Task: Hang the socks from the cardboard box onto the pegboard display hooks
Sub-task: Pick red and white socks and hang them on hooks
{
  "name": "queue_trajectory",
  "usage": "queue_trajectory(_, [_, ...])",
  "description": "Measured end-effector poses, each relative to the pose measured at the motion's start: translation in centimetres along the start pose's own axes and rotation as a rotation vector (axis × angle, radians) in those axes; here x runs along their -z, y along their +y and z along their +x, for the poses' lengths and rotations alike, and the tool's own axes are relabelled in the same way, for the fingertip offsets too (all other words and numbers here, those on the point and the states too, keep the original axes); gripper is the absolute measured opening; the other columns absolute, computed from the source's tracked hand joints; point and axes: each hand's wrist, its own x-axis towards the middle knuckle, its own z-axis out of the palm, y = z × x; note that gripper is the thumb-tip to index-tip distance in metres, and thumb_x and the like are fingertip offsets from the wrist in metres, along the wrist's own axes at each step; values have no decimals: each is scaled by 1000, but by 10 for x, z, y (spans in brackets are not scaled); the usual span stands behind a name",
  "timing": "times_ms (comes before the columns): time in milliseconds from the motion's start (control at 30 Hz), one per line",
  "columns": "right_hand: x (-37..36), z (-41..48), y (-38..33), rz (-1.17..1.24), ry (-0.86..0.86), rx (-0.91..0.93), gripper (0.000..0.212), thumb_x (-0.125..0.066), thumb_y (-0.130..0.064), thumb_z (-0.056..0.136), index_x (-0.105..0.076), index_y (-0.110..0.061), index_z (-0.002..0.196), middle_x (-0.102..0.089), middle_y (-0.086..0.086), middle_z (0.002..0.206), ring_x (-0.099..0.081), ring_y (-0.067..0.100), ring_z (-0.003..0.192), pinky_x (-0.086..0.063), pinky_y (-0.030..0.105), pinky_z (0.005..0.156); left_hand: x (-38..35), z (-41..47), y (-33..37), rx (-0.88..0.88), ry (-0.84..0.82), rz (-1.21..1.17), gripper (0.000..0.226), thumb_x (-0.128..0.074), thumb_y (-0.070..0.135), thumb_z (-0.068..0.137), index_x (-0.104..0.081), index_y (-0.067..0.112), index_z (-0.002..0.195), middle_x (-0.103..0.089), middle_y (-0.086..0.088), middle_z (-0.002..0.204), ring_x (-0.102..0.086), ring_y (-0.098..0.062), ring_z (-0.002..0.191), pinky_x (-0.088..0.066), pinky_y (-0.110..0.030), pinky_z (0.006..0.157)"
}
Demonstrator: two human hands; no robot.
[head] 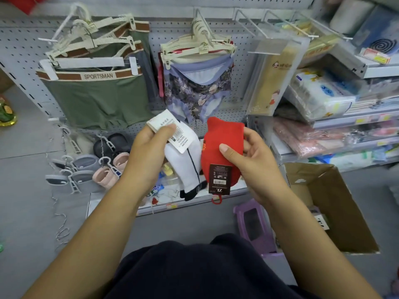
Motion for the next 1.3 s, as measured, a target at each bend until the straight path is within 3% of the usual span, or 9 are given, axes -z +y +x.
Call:
queue_trajectory(167, [-1, 2, -5, 101, -104, -116, 62, -70, 3, 87, -46, -12, 142, -73, 17, 120, -71, 32, 111, -61, 40, 85, -4, -8, 7, 52, -76, -286, 27, -42, 7, 99, -63, -6, 111, -78, -14, 102, -75, -24, 101, -59, -31, 84])
queue_trajectory(267, [-5, 3, -7, 200, -58, -153, 56, -68, 4, 88, -47, -6, 139, -74, 17, 116, -73, 28, 106, -62, 36, 84, -7, -9, 3, 63, -28, -328, 3, -60, 7, 87, -57, 7, 86, -68, -4, 71, -73, -21, 79, -58, -34, 79])
queue_trajectory(433, [-8, 8, -13, 375, 49, -170, 39, -64, 6, 91, -53, 5, 129, -74, 19, 111, -75, 24, 95, -62, 34, 84, -4, -11, -6, 115, -138, -272, 36, -79, 28, 71, -48, 18, 86, -47, -12, 78, -46, -29, 76, -41, -47, 92])
queue_trajectory(533, [-9, 12, -14, 391, 106, -171, 42, -65, 4, 91, -52, 8, 131, -72, 24, 117, -74, 28, 100, -61, 38, 89, -4, -13, -18, 62, -91, -88, 25, -71, 15, 94, -50, 19, 108, -68, -8, 98, -68, -22, 84, -53, -42, 85])
queue_trajectory(633, [-11, 11, -16, 370, 143, -156, 43, -67, 2, 90, -52, 7, 131, -73, 22, 115, -74, 30, 103, -60, 42, 92, -1, -14, -20, 43, -13, -74, 48, -78, 16, 83, -52, 16, 123, -77, -8, 108, -75, -24, 100, -59, -42, 86])
queue_trajectory(767, [-12, 6, -17, 316, 136, -130, 40, -66, 2, 92, -54, 5, 129, -73, 22, 115, -74, 28, 100, -62, 39, 87, 1, -21, -6, 204, -222, -191, 46, -68, 25, 81, -66, 0, 119, -77, -16, 107, -75, -24, 86, -61, -30, 65])
queue_trajectory(967, [-11, -2, -11, 191, 74, -49, 54, -68, 1, 91, -46, 0, 140, -74, 18, 117, -72, 29, 108, -59, 44, 94, 7, -18, -6, 202, -158, 18, 26, -65, 24, 98, -70, 11, 120, -78, -6, 110, -74, -23, 104, -52, -48, 104])
queue_trajectory(1133, [-18, -10, -3, 85, 65, 30, 64, -71, 0, 90, -40, -4, 146, -72, 16, 122, -70, 31, 113, -55, 52, 99, -4, -32, 0, 177, -200, 64, 52, -83, 39, 69, -73, 12, 112, -79, -5, 105, -75, -23, 102, -55, -44, 100])
queue_trajectory(1300, [-18, -19, -5, -17, 46, 24, 72, -74, -17, 90, -36, -8, 150, -72, 13, 120, -73, 23, 108, -58, 44, 95, -1, -31, -4, 201, -91, 41, 37, -89, 13, 71, -74, 11, 105, -80, -7, 97, -77, -25, 94, -59, -42, 92])
